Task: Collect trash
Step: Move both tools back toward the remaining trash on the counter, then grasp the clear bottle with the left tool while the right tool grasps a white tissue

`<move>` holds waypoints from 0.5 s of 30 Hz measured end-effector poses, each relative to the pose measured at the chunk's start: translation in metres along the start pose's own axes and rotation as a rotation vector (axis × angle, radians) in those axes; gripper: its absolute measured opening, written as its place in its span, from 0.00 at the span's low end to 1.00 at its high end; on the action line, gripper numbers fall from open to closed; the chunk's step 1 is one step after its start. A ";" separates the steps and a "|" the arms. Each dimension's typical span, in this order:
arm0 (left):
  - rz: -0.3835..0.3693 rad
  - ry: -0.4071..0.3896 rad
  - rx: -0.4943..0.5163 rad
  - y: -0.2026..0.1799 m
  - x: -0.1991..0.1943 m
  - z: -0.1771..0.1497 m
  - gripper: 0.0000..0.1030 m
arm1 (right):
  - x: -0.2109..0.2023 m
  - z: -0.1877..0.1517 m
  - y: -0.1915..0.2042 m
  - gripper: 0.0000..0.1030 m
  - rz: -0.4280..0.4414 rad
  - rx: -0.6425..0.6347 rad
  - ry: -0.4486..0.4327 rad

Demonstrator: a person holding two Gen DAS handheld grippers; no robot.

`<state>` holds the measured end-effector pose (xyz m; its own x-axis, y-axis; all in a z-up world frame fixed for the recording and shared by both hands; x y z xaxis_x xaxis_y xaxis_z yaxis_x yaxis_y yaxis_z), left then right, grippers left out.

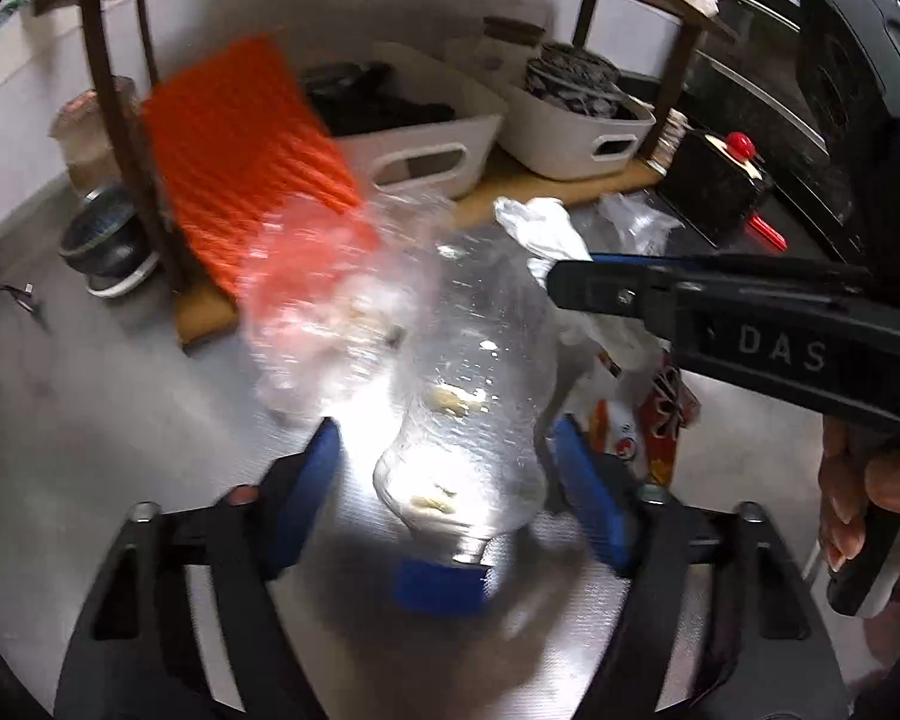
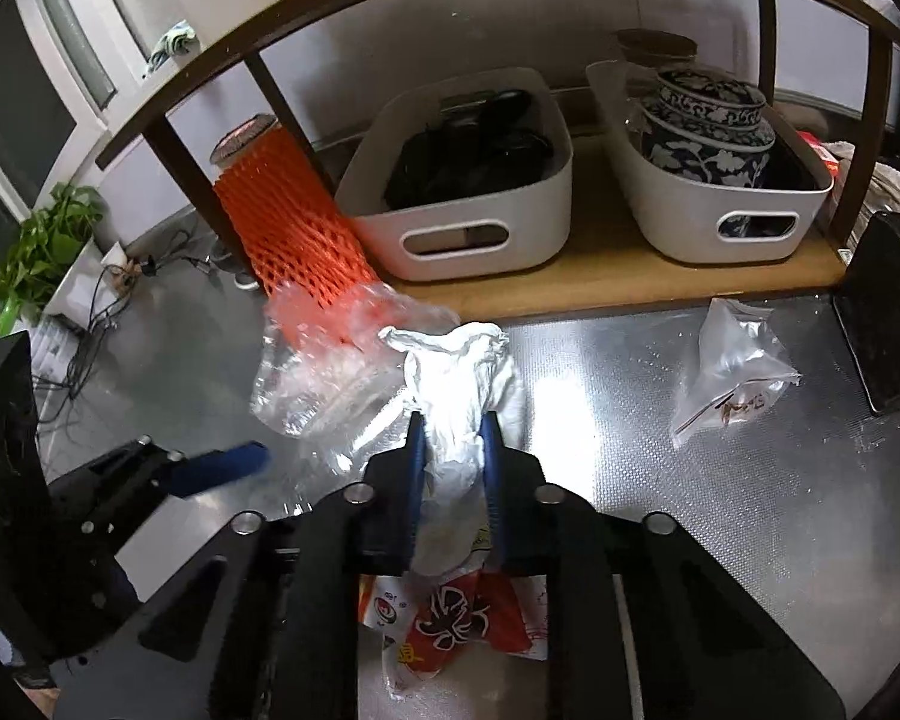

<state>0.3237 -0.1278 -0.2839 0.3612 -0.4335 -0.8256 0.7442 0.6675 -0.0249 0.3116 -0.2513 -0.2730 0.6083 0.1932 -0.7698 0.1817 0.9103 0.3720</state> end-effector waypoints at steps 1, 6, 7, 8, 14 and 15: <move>-0.005 -0.001 0.005 -0.003 0.001 -0.001 0.57 | 0.001 -0.001 -0.001 0.16 0.001 -0.001 0.006; -0.006 -0.004 0.010 -0.012 0.001 -0.003 0.50 | 0.002 -0.006 -0.002 0.15 -0.003 -0.009 0.011; -0.009 -0.003 0.007 -0.013 0.000 -0.004 0.49 | 0.002 -0.007 -0.002 0.15 -0.004 -0.011 0.009; -0.007 -0.005 0.006 -0.014 -0.002 -0.005 0.49 | 0.000 -0.007 -0.001 0.15 -0.009 -0.017 0.003; 0.024 -0.037 -0.002 -0.015 -0.024 -0.007 0.43 | -0.014 -0.004 -0.001 0.15 -0.013 -0.029 -0.026; 0.035 -0.038 -0.001 -0.016 -0.030 -0.009 0.41 | -0.017 -0.004 -0.001 0.15 -0.012 -0.030 -0.031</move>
<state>0.2964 -0.1200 -0.2635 0.4080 -0.4327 -0.8039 0.7304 0.6830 0.0031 0.2980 -0.2540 -0.2623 0.6300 0.1715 -0.7574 0.1658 0.9231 0.3469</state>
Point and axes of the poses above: each gripper's, at about its wrist camera, not at the fingertips, and x roughly the way its jaws point, y to its left, z to its top, the point moved 1 cm from there along x, roughly the way its jaws point, and after that the axes turned 8 degrees about x, right-handed, at the moved point
